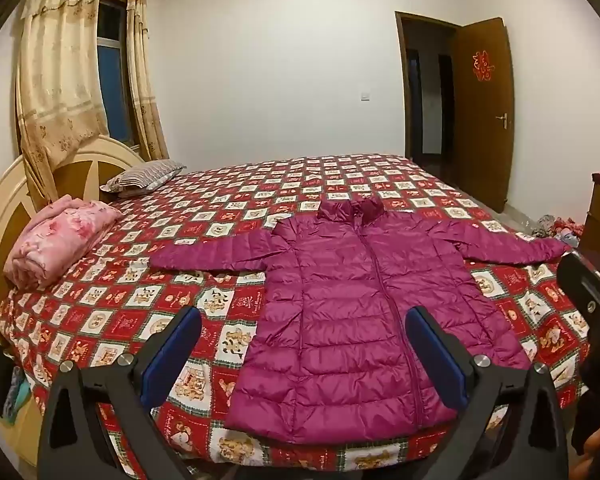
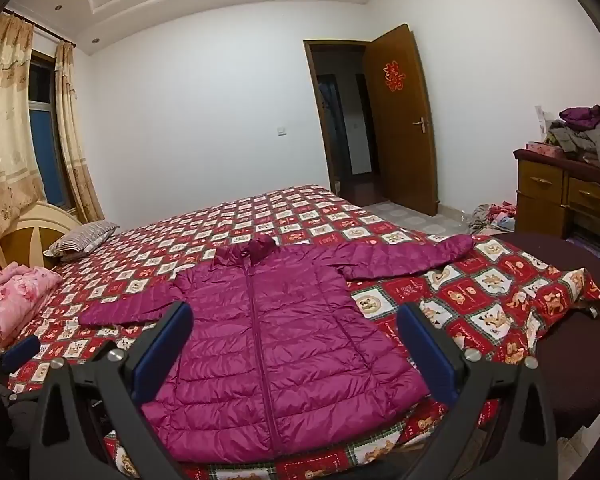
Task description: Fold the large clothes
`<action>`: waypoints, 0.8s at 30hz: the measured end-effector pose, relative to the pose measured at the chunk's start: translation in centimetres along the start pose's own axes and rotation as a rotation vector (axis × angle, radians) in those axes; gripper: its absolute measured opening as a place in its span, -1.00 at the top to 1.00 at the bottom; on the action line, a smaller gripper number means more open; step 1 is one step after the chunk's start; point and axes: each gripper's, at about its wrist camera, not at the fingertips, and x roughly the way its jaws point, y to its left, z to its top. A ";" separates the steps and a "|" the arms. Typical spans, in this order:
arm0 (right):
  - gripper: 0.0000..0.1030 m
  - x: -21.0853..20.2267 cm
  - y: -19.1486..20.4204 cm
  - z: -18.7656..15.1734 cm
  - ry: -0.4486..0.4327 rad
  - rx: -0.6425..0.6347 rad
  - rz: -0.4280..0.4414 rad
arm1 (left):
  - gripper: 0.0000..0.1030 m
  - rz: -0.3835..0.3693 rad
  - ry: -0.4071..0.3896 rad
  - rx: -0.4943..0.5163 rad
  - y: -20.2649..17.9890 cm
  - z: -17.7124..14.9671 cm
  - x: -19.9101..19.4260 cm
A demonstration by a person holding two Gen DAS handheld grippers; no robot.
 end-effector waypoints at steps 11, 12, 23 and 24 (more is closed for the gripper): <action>-1.00 -0.9 -0.2 0.8 -0.039 -0.008 -0.009 | -0.98 -0.060 -0.086 -0.023 0.5 0.2 -2.5; -1.00 -1.2 -0.2 0.8 -0.045 -0.008 -0.008 | -0.98 -0.063 -0.097 -0.024 0.5 0.3 -2.8; -1.00 -2.1 -0.5 0.7 -0.079 -0.001 -0.017 | -0.98 -0.055 -0.150 -0.025 0.6 0.3 -4.3; -1.00 -2.1 -0.4 0.7 -0.080 -0.001 -0.018 | -0.98 -0.056 -0.150 -0.027 0.6 0.2 -4.3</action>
